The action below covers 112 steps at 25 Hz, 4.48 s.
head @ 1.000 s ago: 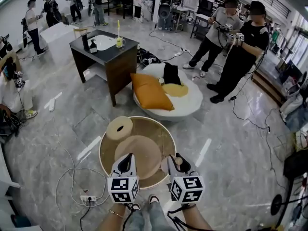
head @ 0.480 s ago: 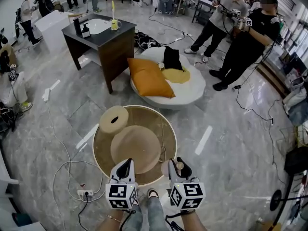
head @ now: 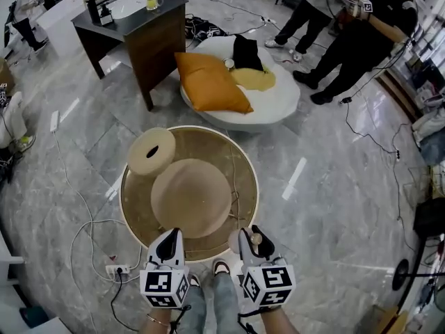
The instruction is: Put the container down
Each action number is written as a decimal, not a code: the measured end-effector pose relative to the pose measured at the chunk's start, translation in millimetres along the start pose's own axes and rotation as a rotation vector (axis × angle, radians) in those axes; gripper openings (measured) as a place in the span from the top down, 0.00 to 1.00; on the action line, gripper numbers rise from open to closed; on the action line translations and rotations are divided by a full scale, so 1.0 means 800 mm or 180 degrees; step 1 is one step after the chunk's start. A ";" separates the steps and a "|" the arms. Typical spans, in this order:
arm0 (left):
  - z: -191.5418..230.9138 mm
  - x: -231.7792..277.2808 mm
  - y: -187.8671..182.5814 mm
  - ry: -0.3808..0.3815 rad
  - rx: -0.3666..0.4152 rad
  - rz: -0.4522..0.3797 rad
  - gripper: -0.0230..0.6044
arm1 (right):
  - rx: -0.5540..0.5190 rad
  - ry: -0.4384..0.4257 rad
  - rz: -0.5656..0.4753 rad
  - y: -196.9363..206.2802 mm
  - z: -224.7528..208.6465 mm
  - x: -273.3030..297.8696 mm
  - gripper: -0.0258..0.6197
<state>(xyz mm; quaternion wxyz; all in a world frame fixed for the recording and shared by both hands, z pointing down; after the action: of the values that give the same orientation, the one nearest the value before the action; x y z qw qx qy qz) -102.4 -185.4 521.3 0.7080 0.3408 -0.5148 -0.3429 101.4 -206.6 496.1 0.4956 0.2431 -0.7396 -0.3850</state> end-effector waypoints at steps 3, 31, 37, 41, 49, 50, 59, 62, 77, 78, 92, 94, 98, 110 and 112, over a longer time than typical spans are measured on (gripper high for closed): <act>0.005 0.007 0.031 -0.0037 -0.0027 0.0066 0.96 | 0.0047 0.0038 0.0051 0.029 -0.010 0.008 0.77; 0.030 0.043 0.122 -0.0132 -0.0128 0.0288 0.96 | 0.0014 0.0076 0.0375 0.130 -0.029 0.072 0.77; 0.031 0.050 0.126 -0.0163 -0.0132 0.0288 0.96 | -0.0014 0.0095 0.0391 0.131 -0.043 0.091 0.77; 0.033 0.053 0.130 -0.0206 -0.0157 0.0291 0.96 | -0.0010 0.0116 0.0401 0.131 -0.052 0.105 0.77; 0.036 0.060 0.138 -0.0224 -0.0275 0.0323 0.96 | -0.0084 0.0110 0.0435 0.131 -0.064 0.136 0.78; 0.036 0.063 0.140 -0.0226 -0.0280 0.0330 0.96 | -0.0092 0.0110 0.0441 0.131 -0.066 0.141 0.77; 0.052 0.071 0.140 -0.0319 -0.0266 0.0344 0.96 | -0.0151 0.0110 0.0512 0.137 -0.073 0.178 0.77; 0.056 0.070 0.141 -0.0346 -0.0286 0.0353 0.96 | -0.0162 0.0099 0.0543 0.139 -0.073 0.187 0.77; 0.065 0.077 0.147 -0.0458 -0.0370 0.0372 0.96 | -0.0301 0.0037 0.0672 0.142 -0.080 0.228 0.77; 0.065 0.078 0.147 -0.0464 -0.0356 0.0372 0.96 | -0.0308 0.0032 0.0684 0.143 -0.079 0.230 0.77; 0.066 0.087 0.152 -0.0490 -0.0412 0.0382 0.96 | -0.0405 -0.0053 0.0792 0.155 -0.075 0.249 0.77; 0.065 0.088 0.152 -0.0489 -0.0420 0.0379 0.96 | -0.0410 -0.0058 0.0798 0.156 -0.074 0.250 0.78; 0.065 0.088 0.153 -0.0483 -0.0423 0.0384 0.96 | -0.0449 -0.0058 0.0795 0.158 -0.072 0.251 0.78; 0.067 0.086 0.157 -0.0489 -0.0415 0.0401 0.96 | -0.0589 -0.0060 0.0749 0.161 -0.066 0.252 0.78; 0.067 0.087 0.157 -0.0492 -0.0419 0.0397 0.96 | -0.0594 -0.0059 0.0745 0.161 -0.066 0.252 0.78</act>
<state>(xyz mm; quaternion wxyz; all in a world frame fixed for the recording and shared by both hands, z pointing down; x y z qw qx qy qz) -121.2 -183.6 673.0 0.7070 0.2335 -0.5645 -0.3565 74.3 -298.3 721.5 0.5507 0.1045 -0.7285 -0.3939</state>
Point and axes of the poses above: the fingertips, and each gripper's own axes: x forward along the fingers, z to its left, y out of its underside, the point moved 5 cm from there along -x, backward along the fingers
